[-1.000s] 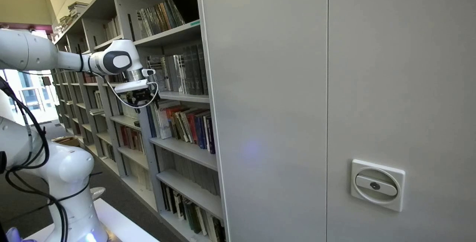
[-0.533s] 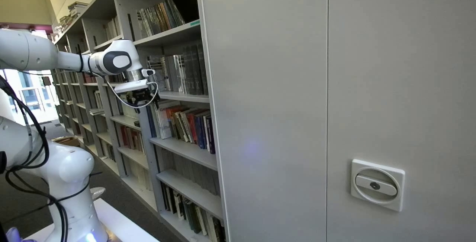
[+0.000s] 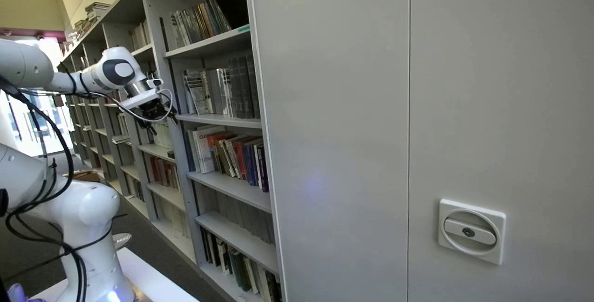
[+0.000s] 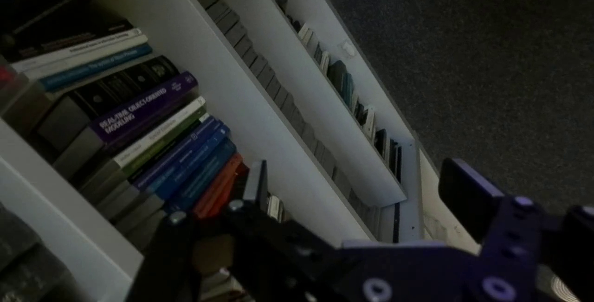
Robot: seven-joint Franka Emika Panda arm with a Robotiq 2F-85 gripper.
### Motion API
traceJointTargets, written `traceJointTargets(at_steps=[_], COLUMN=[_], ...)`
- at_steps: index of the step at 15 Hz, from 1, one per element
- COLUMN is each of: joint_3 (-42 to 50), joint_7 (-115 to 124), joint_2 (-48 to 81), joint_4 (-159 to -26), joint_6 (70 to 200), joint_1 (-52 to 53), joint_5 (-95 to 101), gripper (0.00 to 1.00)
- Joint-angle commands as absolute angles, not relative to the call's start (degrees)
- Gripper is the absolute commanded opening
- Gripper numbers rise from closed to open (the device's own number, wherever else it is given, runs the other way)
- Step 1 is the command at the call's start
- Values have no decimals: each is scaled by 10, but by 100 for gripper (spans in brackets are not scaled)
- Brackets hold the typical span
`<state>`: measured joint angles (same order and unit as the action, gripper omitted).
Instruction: Move the thin white book to the left of the black book
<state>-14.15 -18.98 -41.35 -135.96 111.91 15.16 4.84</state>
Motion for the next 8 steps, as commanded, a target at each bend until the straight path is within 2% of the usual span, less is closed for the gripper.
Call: traceJointTargets(at_steps=[1, 8], joint_3=[-160, -161], joint_7=[-167, -167], joint_2=[-388, -379], joint_4=[-1303, -1271], joint_6=[1133, 1171], joint_1=[195, 223], joint_5=[36, 19], gripper=[100, 100])
